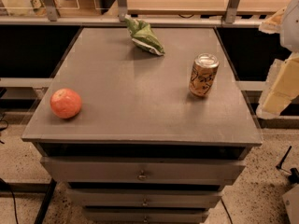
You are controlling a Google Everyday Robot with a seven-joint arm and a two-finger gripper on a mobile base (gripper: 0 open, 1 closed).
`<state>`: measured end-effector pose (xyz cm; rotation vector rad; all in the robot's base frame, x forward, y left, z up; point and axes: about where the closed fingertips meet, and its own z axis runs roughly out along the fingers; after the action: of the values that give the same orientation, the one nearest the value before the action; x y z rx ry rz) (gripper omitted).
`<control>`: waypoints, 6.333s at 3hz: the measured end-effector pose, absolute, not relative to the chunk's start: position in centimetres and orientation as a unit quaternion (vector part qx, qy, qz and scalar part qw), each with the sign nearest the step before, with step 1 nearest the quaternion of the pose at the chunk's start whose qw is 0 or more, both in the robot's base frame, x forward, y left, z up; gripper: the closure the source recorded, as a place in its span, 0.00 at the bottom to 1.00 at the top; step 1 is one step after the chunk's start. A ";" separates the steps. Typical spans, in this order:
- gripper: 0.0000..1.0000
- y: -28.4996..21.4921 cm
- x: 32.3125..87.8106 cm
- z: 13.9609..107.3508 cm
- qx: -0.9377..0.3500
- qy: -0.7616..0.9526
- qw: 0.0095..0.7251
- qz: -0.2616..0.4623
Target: Move orange can near apple
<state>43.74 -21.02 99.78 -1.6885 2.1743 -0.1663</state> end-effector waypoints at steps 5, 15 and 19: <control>0.00 -21.4 55.1 93.4 -0.557 0.802 0.214 0.026; 1.00 -12.8 57.7 89.9 -0.609 0.738 0.250 0.147; 1.00 1.0 54.4 92.3 -0.725 0.622 0.233 0.183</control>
Offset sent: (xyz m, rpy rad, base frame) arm 0.0560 0.0011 -0.0318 0.0868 0.0432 -0.0329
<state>54.45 1.03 92.29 -1.9901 1.7083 0.5036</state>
